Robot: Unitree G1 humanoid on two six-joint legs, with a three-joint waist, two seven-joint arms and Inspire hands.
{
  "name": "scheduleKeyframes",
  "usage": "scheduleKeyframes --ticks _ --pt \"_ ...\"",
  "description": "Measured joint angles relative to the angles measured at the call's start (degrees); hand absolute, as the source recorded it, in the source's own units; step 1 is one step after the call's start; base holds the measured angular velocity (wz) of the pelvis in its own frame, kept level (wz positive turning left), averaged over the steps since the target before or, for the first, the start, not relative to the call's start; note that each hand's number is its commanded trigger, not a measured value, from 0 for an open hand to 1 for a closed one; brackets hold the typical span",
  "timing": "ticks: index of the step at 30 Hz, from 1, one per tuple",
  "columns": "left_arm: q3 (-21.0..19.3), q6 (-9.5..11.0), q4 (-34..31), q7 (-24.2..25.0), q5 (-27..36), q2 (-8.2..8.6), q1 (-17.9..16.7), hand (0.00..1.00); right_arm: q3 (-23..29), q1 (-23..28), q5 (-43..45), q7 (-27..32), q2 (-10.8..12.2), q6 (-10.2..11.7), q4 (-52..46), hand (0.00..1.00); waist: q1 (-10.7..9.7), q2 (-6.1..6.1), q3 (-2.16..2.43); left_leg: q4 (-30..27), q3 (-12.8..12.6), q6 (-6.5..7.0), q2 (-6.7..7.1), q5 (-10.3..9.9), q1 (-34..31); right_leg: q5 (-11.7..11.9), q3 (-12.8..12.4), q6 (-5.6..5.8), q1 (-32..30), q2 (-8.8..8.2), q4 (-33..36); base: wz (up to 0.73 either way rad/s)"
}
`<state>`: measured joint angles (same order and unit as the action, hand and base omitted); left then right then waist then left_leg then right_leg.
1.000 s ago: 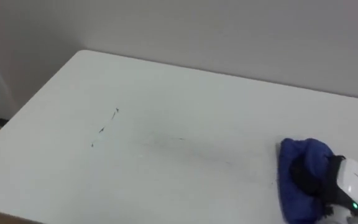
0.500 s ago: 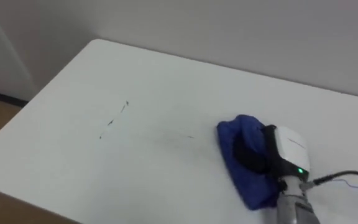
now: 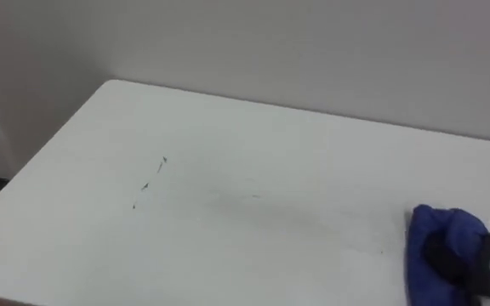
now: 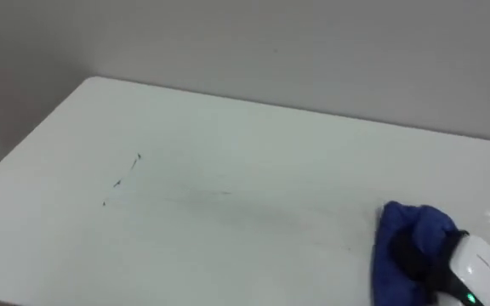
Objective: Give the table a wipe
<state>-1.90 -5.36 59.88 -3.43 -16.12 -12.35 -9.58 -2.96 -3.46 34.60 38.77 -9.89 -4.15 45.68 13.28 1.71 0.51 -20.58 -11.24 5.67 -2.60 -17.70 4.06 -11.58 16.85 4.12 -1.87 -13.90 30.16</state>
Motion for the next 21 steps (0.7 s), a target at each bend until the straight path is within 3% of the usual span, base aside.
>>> scheduleKeyframes --ticks 2,3,4,5,6,7,8,9,10,12,13,14,15,16,17,18,19,20,21 --pt "1.07 0.62 3.88 0.50 0.30 -0.43 5.09 0.00 -9.25 -9.28 5.82 -6.20 4.46 -0.94 -2.16 1.00 3.06 0.14 -1.25 -3.37 6.64 -1.38 -0.92 -0.83 -4.60 0.62 -0.09 0.96 -0.65 -1.26 -5.63 -0.67" --pt "1.73 0.77 3.94 0.73 0.30 -0.69 5.77 0.00 -11.82 -11.51 7.87 -7.44 5.63 -0.74 -2.74 1.00 3.44 -0.10 -1.45 -3.83 8.61 -1.54 -0.77 -0.73 -5.85 0.89 -0.26 1.40 -0.62 -1.51 -7.73 -0.22" --pt "3.02 1.08 3.79 1.25 0.20 -1.15 7.38 0.00 -15.56 -15.58 10.67 -9.13 6.99 0.80 -3.33 1.00 4.35 -0.71 -1.83 -4.44 12.44 -1.93 -0.49 -0.27 -7.98 2.25 -0.30 2.58 0.11 -1.92 -12.73 0.21" --pt "4.02 1.15 2.90 1.61 0.18 -1.44 7.99 0.00 -17.62 -18.92 11.90 -10.48 7.61 2.53 -3.29 1.00 5.16 -0.93 -1.93 -4.97 16.77 -2.58 -0.46 0.08 -9.96 4.09 0.14 2.87 1.45 -1.89 -17.23 0.43" --pt "4.54 1.24 2.52 1.73 0.21 -1.56 8.22 0.00 -18.04 -19.82 11.98 -10.85 7.64 3.21 -3.25 1.00 5.36 -1.06 -1.90 -5.02 18.91 -3.06 -0.38 0.34 -10.56 4.84 0.41 3.02 1.98 -2.02 -18.57 0.75" --pt "5.37 1.29 2.24 1.89 0.24 -1.69 8.15 0.00 -18.07 -20.84 11.81 -11.32 7.56 3.82 -3.07 1.00 5.83 -1.23 -1.86 -5.13 24.01 -3.77 0.20 0.62 -11.13 5.84 0.59 3.16 2.51 -2.60 -19.71 0.94" --pt "5.53 0.90 2.24 2.00 0.43 -1.69 7.88 0.00 -17.89 -20.79 11.62 -11.31 6.97 4.00 -1.73 1.00 5.57 -1.61 -1.78 -5.17 27.49 -4.70 0.69 0.76 -11.28 6.23 0.52 3.42 2.78 -3.58 -19.53 1.01" --pt "5.75 0.69 2.22 2.04 0.67 -1.71 7.77 0.00 -17.61 -20.37 11.62 -11.35 6.33 4.14 -1.02 1.00 5.39 -1.90 -1.68 -4.97 28.62 -5.13 0.77 0.77 -11.25 6.27 0.55 3.48 2.89 -4.04 -19.34 1.03" --pt "6.49 0.69 2.18 2.00 1.04 -1.85 7.19 0.00 -15.88 -18.43 10.24 -11.24 5.21 5.86 -0.58 1.00 5.43 -2.21 -1.67 -4.42 29.91 -6.16 0.72 0.58 -10.52 6.26 0.51 3.48 2.74 -4.86 -18.88 0.80" --pt "5.83 0.70 2.13 1.92 1.01 -1.92 5.06 0.00 -13.25 -15.03 10.23 -9.98 4.14 8.34 -0.19 1.00 5.05 -2.31 -1.73 -2.69 29.54 -7.83 -0.27 0.52 -8.16 6.28 0.02 3.46 1.80 -5.32 -17.71 0.62" --pt "4.05 0.73 1.52 1.89 0.80 -2.13 3.40 0.00 -11.53 -13.16 10.27 -8.59 2.83 10.88 0.52 1.00 3.23 -2.91 -1.67 -1.57 28.46 -9.40 -1.23 0.79 -7.34 6.38 0.49 3.37 0.95 -4.83 -17.02 1.06" --pt "1.77 0.98 1.24 1.89 0.04 -2.91 1.81 0.00 -8.50 -10.76 10.21 -6.52 1.45 13.13 1.05 1.00 -0.05 -4.23 -1.73 -0.34 24.74 -11.68 -2.74 1.76 -7.34 6.77 1.17 4.12 0.05 -3.70 -15.79 1.37" --pt "0.29 1.06 1.34 1.77 -0.66 -2.74 1.30 0.00 -6.69 -8.68 10.16 -5.27 0.36 14.06 1.07 1.00 -1.64 -4.10 -1.50 0.07 22.36 -13.13 -4.11 2.43 -7.35 5.62 1.50 6.37 0.16 -3.28 -13.76 1.37" --pt "-2.40 1.47 0.43 1.65 -1.53 -2.53 -0.70 0.00 -2.96 -4.46 9.76 -2.72 -1.68 14.96 1.06 1.00 -3.07 -3.26 -0.73 1.82 17.45 -14.94 -7.48 4.69 -6.66 3.66 3.20 4.43 0.53 -1.08 -11.65 0.82" --pt "-4.53 1.65 -0.53 1.46 -1.68 -2.49 -3.69 0.00 0.59 -1.12 9.19 -0.87 -3.68 15.37 1.06 1.00 -4.91 -3.24 -0.45 2.89 11.45 -15.32 -10.02 7.43 -6.38 1.95 4.84 3.25 1.00 0.36 -11.11 0.55" --pt "-5.34 1.58 -1.01 1.46 -2.16 -2.40 -4.77 0.00 2.45 0.63 8.77 -0.02 -4.83 15.44 1.02 1.00 -5.98 -3.67 -0.24 3.16 8.94 -15.38 -10.75 8.91 -6.48 1.13 5.48 2.65 1.03 0.70 -10.48 0.42" --pt "-5.99 1.52 -1.34 1.48 -3.45 -2.31 -6.10 0.00 6.37 4.65 8.12 1.28 -7.62 15.47 1.03 1.00 -7.05 -3.46 -0.08 3.22 5.69 -15.00 -11.22 10.60 -6.41 -0.38 5.77 1.70 1.17 1.47 -9.86 0.33" --pt "-6.16 1.55 -1.31 1.51 -3.71 -2.30 -6.48 0.00 9.56 7.68 7.01 1.70 -10.04 15.37 1.72 1.00 -6.99 -3.28 0.19 2.96 2.71 -14.74 -11.20 10.89 -5.78 -1.31 5.76 0.59 1.16 2.21 -9.09 0.19" --pt "-6.32 1.59 -1.29 1.49 -3.59 -2.30 -6.52 0.00 10.53 8.48 5.96 1.72 -10.83 15.33 2.55 1.00 -7.05 -3.25 0.19 2.88 1.34 -14.72 -11.11 10.90 -5.35 -1.82 5.76 0.16 1.17 2.52 -8.56 0.00"
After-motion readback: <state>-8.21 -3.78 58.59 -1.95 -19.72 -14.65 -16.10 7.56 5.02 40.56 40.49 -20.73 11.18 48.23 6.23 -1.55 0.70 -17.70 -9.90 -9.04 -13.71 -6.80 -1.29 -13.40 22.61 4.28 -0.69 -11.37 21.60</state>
